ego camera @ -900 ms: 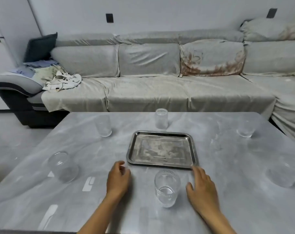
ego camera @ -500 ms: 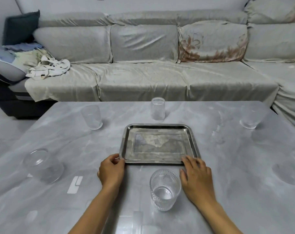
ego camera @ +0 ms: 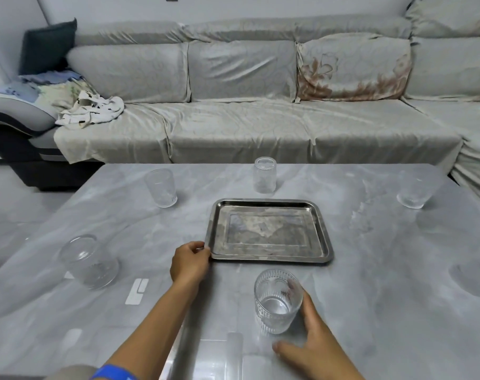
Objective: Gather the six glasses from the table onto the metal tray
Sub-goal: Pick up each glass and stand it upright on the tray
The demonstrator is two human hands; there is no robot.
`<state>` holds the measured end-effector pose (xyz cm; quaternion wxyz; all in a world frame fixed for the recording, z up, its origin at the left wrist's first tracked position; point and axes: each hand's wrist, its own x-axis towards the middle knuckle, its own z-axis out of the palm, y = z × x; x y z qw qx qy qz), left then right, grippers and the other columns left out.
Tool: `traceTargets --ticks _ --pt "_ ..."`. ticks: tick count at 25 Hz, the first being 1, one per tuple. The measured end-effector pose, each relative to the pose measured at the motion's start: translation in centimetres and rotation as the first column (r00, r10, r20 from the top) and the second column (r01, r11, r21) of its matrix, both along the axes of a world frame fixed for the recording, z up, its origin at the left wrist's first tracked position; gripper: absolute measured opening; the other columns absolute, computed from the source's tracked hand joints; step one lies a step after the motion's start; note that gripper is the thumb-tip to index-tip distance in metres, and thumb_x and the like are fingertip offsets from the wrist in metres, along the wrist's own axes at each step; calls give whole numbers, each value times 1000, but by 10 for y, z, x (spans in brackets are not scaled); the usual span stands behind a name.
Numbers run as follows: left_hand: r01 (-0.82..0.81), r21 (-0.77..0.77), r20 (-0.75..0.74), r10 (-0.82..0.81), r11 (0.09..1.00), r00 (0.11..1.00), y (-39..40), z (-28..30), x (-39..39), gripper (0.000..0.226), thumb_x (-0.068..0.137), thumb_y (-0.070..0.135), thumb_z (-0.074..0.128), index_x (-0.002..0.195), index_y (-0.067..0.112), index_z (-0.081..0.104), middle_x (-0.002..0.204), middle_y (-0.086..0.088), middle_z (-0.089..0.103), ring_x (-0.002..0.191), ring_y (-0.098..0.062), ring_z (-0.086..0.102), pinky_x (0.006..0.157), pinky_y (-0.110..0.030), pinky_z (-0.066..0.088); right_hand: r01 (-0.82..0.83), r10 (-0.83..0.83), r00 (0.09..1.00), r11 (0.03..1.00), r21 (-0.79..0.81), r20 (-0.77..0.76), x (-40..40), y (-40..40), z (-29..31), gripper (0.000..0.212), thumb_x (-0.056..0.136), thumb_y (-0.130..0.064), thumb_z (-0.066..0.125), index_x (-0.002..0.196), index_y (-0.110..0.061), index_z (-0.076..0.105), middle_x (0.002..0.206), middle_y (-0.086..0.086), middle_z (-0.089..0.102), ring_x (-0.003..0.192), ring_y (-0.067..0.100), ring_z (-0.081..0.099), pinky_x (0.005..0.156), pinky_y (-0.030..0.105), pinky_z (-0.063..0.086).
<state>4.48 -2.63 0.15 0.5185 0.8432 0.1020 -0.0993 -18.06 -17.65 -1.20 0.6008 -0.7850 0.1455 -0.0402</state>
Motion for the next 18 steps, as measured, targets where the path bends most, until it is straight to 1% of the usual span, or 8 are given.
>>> traceTargets --ticks 2,5,8,9,11,13,15,18 --pt "7 4 -9 -7 1000 1000 -1 0 -3 22 79 27 65 100 24 72 93 3 74 89 -25 67 91 -44 53 128 -128 992 989 -67 15 9 10 3 88 54 -22 83 129 -45 43 119 -19 64 111 -4 58 93 17 45" --pt "5 -20 -18 -6 1000 1000 2 -3 -4 25 79 27 68 103 24 71 91 4 73 90 -23 66 92 -44 52 200 -201 979 974 -105 -5 15 13 14 83 44 -30 87 116 -47 50 114 -17 65 106 2 62 90 22 48" --pt "2 -21 9 -2 1000 1000 3 -4 -3 28 78 27 68 106 24 70 85 9 70 89 -20 64 92 -41 52 233 -227 972 965 -117 63 35 3 43 86 44 -36 87 122 -41 51 121 -11 63 110 10 61 94 33 51" --pt "5 -11 22 -4 1000 1000 3 -5 -3 28 78 27 68 106 25 70 81 12 69 88 -19 64 92 -41 51 241 -227 969 957 -164 97 51 -2 57 87 46 -40 86 124 -40 49 121 -12 61 109 8 60 93 32 51" --pt "15 11 41 -16 1000 999 3 -6 -2 29 78 27 67 107 26 69 76 18 66 85 -18 63 95 -43 50 263 -223 960 928 -265 171 93 -15 86 80 47 -47 85 116 -41 47 113 -17 61 100 6 61 82 28 51" --pt "16 31 57 -18 999 998 2 -8 -1 28 79 27 67 107 27 69 74 18 64 83 -17 61 98 -45 47 288 -219 952 878 -383 215 142 -25 107 72 48 -50 84 108 -35 47 105 -12 62 93 13 60 77 32 51" --pt "5 47 73 -8 999 997 0 -9 0 24 81 27 67 105 28 70 70 18 62 79 -16 58 100 -46 44 257 -171 962 825 -504 213 192 -32 115 68 51 -47 84 109 -29 53 105 -4 65 96 22 58 80 36 50" --pt "-3 57 89 -2 998 996 -2 -11 0 18 84 27 65 101 31 70 67 18 62 73 -11 55 101 -44 39 115 -76 993 730 -673 87 245 -31 103 70 57 -39 81 121 -23 57 110 5 65 106 29 52 85 35 47"
